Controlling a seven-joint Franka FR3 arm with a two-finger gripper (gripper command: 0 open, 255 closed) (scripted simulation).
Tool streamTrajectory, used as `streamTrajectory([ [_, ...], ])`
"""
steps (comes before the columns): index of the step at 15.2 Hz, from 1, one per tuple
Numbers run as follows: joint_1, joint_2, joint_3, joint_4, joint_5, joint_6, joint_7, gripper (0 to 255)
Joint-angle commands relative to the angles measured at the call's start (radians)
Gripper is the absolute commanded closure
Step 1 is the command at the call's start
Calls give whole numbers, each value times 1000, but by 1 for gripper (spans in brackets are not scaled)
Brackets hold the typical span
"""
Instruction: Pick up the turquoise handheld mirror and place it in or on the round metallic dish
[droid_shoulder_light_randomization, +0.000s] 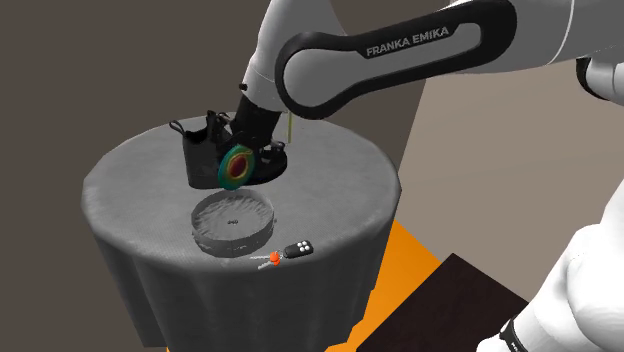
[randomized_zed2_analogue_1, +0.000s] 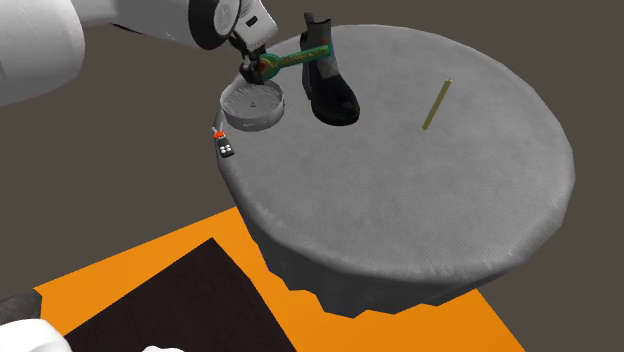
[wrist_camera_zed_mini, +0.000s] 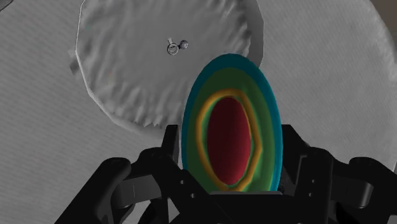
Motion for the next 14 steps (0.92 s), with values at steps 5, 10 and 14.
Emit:
streamTrajectory([
  [5,85,11,46,-22,-84,34,177,255],
  [10,105,30,52,-47,-114,75,221,255],
  [14,108,47,49,-80,-129,123,231,255],
])
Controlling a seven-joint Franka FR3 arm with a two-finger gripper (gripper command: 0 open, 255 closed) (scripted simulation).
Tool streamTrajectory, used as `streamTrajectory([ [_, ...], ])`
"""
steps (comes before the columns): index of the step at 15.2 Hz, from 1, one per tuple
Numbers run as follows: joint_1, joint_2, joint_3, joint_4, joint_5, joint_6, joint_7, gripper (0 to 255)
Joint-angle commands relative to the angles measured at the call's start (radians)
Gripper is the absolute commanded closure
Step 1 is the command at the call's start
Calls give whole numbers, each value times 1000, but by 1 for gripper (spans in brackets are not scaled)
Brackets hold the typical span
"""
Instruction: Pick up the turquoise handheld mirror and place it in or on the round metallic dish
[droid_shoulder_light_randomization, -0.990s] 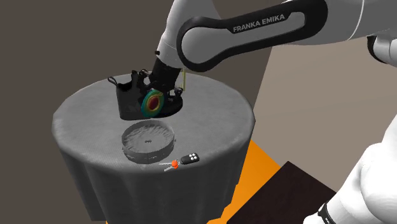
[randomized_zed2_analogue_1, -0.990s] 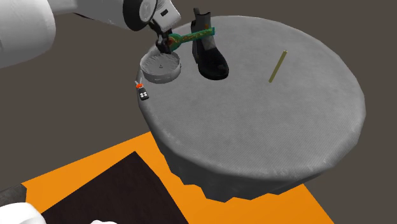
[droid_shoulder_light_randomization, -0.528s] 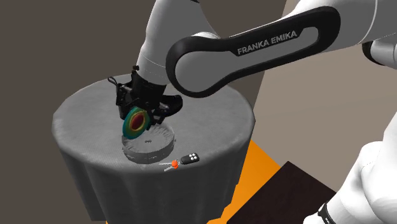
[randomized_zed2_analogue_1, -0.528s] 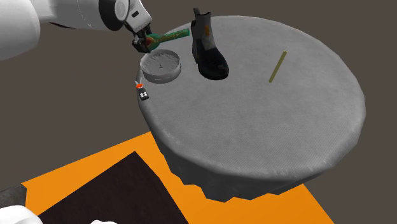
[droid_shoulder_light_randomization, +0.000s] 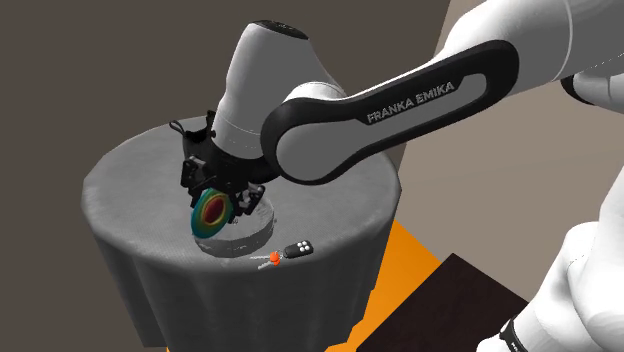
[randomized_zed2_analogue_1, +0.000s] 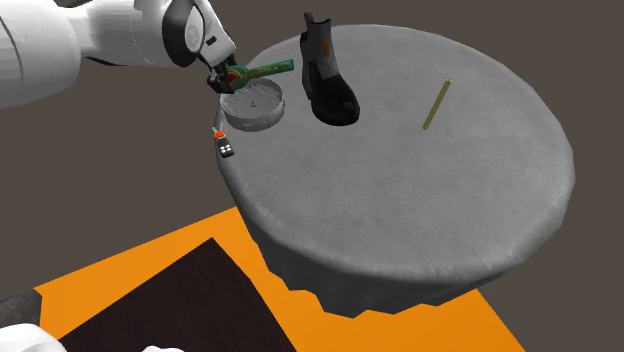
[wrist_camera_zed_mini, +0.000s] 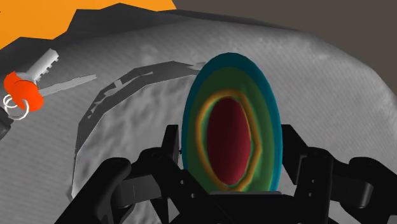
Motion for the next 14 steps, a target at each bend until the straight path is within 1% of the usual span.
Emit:
streamTrajectory([
  [1,2,3,0,-5,-4,9,4,255],
  [7,2,3,0,-5,-4,9,4,255],
  [8,2,3,0,-5,-4,9,4,0],
  [13,2,3,0,-5,-4,9,4,0],
  [14,-4,-24,4,-6,16,-14,-9,0],
])
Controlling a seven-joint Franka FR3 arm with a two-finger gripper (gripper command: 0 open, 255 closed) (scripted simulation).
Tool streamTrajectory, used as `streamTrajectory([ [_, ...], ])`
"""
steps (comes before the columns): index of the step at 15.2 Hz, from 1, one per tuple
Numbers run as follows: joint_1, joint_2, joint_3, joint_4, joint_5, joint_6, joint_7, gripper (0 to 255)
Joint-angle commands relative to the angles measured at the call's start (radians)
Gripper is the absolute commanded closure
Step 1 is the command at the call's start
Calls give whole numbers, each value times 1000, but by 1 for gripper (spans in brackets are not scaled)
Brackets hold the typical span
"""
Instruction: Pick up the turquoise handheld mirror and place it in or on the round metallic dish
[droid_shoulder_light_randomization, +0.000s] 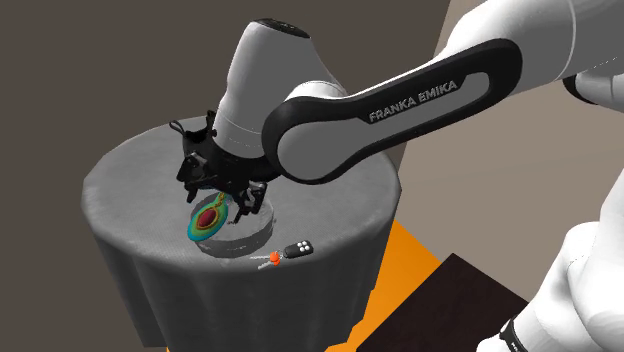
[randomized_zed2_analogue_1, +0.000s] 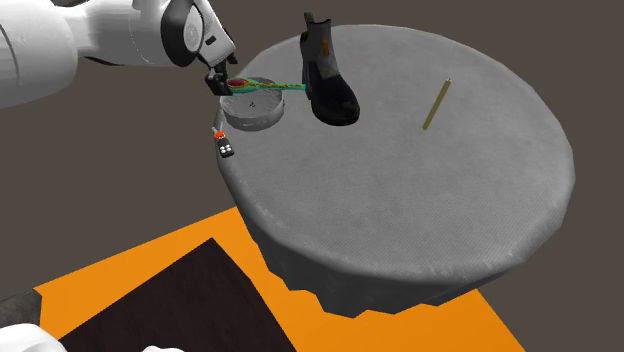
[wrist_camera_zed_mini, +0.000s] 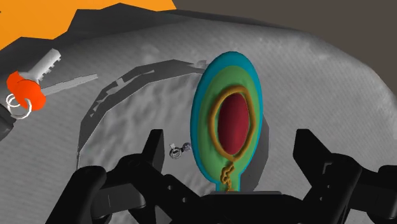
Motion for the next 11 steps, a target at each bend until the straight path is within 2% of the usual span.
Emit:
streamTrajectory([
  [1,-8,-44,6,-2,31,-37,-18,0],
  [3,-16,-90,8,2,63,-81,-39,0],
  [11,-14,-90,6,2,63,-81,-39,0],
])
